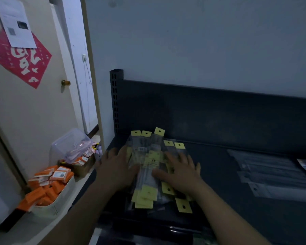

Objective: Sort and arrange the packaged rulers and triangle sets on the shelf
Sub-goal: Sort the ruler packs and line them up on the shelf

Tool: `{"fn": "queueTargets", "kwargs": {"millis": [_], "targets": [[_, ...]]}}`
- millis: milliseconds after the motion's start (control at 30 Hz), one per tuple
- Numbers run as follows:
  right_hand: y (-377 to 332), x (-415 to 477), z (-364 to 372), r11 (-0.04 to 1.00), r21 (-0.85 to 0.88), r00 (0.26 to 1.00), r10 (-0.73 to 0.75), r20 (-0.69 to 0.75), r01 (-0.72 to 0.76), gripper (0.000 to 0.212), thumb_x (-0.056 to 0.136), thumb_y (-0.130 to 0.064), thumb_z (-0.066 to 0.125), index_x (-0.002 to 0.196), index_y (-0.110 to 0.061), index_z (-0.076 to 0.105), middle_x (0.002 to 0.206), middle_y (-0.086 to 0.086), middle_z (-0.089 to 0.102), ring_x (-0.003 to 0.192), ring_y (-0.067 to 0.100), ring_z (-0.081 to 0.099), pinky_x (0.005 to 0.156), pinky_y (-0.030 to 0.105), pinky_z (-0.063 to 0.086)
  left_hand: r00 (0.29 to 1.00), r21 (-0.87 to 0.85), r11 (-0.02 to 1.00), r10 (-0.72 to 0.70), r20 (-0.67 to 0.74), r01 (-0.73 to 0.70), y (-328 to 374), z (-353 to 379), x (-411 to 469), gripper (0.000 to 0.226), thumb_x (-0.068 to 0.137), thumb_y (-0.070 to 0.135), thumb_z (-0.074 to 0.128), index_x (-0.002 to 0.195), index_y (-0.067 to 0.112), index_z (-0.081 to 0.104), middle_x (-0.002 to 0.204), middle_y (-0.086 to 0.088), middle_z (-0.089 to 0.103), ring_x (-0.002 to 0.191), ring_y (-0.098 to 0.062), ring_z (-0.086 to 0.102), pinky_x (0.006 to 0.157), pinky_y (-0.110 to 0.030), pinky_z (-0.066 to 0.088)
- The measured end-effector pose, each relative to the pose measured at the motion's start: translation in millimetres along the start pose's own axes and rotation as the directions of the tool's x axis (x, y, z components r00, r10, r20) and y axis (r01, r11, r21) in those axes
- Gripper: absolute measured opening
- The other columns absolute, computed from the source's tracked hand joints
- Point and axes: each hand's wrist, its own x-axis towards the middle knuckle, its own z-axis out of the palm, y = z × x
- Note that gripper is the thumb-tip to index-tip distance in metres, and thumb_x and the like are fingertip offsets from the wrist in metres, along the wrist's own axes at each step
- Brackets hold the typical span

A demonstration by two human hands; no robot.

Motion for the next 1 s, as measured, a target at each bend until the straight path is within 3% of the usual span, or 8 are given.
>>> {"fn": "queueTargets", "kwargs": {"millis": [67, 200, 333, 400, 600, 767, 867, 1000], "targets": [[-5, 2, 3, 1.000, -0.014, 1.000, -0.016, 0.020, 0.016, 0.087, 0.071, -0.087, 0.031, 0.145, -0.052, 0.002, 0.160, -0.002, -0.011, 0.146, 0.028, -0.015, 0.113, 0.057, -0.012, 0.994, -0.023, 0.998, -0.058, 0.088, 0.060, -10, 6, -4, 0.070, 0.082, 0.071, 0.041, 0.137, 0.028, 0.037, 0.139, -0.005, 0.045, 0.129, -0.028, 0.040, 0.106, -0.050, 0.033], [18, 6, -4, 0.992, -0.115, 0.999, 0.046, 0.027, -0.043, 0.065, 0.090, -0.069, 0.024, 0.147, -0.048, 0.002, 0.160, -0.007, -0.006, 0.147, 0.022, -0.010, 0.118, 0.048, -0.005, 0.999, -0.061, 0.998, 0.011, 0.047, -0.008, -16, 8, -7, 0.050, 0.087, 0.060, 0.045, 0.116, 0.019, 0.052, 0.131, -0.005, 0.052, 0.119, -0.024, 0.048, 0.102, -0.044, 0.038], [29, 4, -10, 0.997, 0.063, 0.998, 0.053, -0.036, -0.051, 0.054, 0.100, -0.043, 0.025, 0.148, -0.046, 0.000, 0.161, -0.005, -0.002, 0.147, 0.017, -0.009, 0.118, 0.045, -0.007, 0.999, -0.135, 0.991, -0.013, 0.048, 0.019, -11, 7, -15, 0.073, 0.079, 0.068, 0.039, 0.138, 0.025, 0.040, 0.144, -0.004, 0.041, 0.134, -0.025, 0.035, 0.112, -0.045, 0.026], [19, 5, -4, 0.982, 0.188, 0.997, -0.002, -0.071, 0.016, 0.048, 0.099, -0.048, 0.022, 0.143, -0.057, 0.002, 0.160, -0.009, -0.004, 0.146, 0.012, -0.011, 0.116, 0.047, -0.010, 0.996, -0.075, 0.997, -0.009, 0.086, 0.015, 0, 9, -15, 0.068, 0.084, 0.066, 0.043, 0.145, 0.039, 0.027, 0.154, -0.002, 0.026, 0.143, -0.029, 0.019, 0.115, -0.054, 0.013], [-1, 3, 4, 0.993, -0.004, 0.993, -0.122, -0.001, 0.122, 0.064, 0.083, -0.075, 0.033, 0.142, -0.057, 0.016, 0.158, -0.016, -0.009, 0.146, 0.015, -0.012, 0.115, 0.051, -0.013, 0.987, -0.079, 0.995, 0.073, 0.140, -0.062, 12, 16, -17, 0.065, 0.085, 0.065, 0.046, 0.144, 0.050, 0.022, 0.159, 0.005, 0.013, 0.147, -0.029, 0.003, 0.115, -0.056, -0.001], [34, -7, -13, 0.998, 0.061, 0.999, -0.007, -0.035, 0.010, 0.053, 0.092, -0.056, 0.041, 0.142, -0.052, 0.022, 0.160, -0.009, 0.005, 0.146, 0.008, -0.002, 0.117, 0.042, -0.011, 0.994, -0.198, 0.980, 0.041, 0.105, -0.020, -9, 12, -9, 0.070, 0.086, 0.055, 0.055, 0.145, 0.026, 0.031, 0.150, 0.004, 0.034, 0.139, -0.020, 0.031, 0.116, -0.049, 0.017], [40, -7, -14, 0.994, 0.110, 0.999, 0.007, -0.050, -0.002, 0.049, 0.094, -0.047, 0.043, 0.141, -0.051, 0.026, 0.159, -0.008, 0.008, 0.146, 0.007, 0.000, 0.117, 0.042, -0.011, 0.999, -0.198, 0.980, -0.007, 0.044, 0.016, -3, 9, -5, 0.051, 0.083, 0.062, 0.051, 0.112, 0.021, 0.055, 0.121, 0.000, 0.052, 0.112, -0.024, 0.053, 0.097, -0.045, 0.042], [36, -8, -8, 0.998, 0.062, 0.997, -0.023, -0.071, 0.027, 0.056, 0.088, -0.065, 0.038, 0.142, -0.053, 0.025, 0.159, -0.008, 0.007, 0.146, 0.008, -0.002, 0.117, 0.043, -0.010, 0.993, -0.033, 0.996, -0.079, 0.083, 0.082, 11, 8, 6, 0.068, 0.066, 0.074, 0.061, 0.099, 0.014, 0.059, 0.113, -0.005, 0.047, 0.110, -0.029, 0.047, 0.088, -0.038, 0.040]]}}
